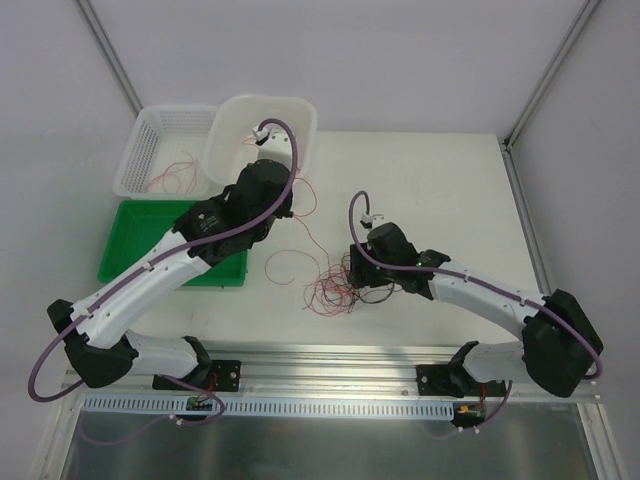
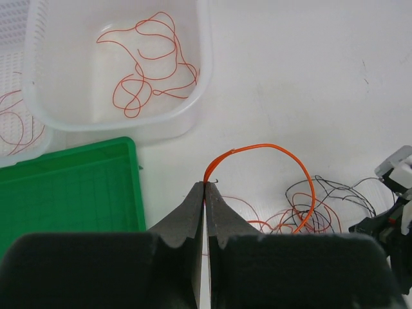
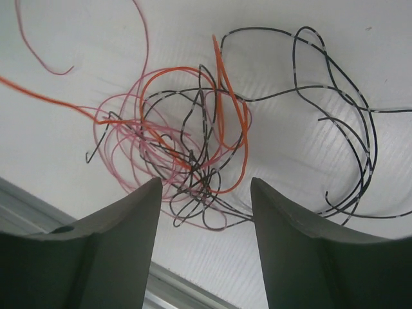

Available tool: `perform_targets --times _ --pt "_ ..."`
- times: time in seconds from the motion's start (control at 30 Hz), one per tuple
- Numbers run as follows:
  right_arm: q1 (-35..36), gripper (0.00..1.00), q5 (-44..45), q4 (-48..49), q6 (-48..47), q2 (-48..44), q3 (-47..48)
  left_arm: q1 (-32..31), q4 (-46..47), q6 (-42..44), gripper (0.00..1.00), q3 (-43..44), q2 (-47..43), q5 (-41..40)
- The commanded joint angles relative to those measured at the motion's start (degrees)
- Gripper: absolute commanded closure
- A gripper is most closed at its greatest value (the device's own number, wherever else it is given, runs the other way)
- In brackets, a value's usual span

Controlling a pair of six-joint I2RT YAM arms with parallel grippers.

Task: Untangle the cables

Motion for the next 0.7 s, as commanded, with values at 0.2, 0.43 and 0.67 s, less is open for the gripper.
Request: perform_targets --times 0.2,0.43,0.67 --pt "0.58 0.52 1.76 11.16 5.02 6.55 -3.16 0.14 -1.27 1.19 1.0 0.42 -1.91 -5.25" --pt "1.81 0.8 5.61 7.31 4.41 5.33 -2.89 2.15 -1.44 1.54 1.0 0.33 -1.2 -7.28" --pt "-0.56 0.99 19.67 -11.03 0.89 -6.7 -4.12 11.9 -1.79 2.34 1.0 -1.43 -0.41 -9.82"
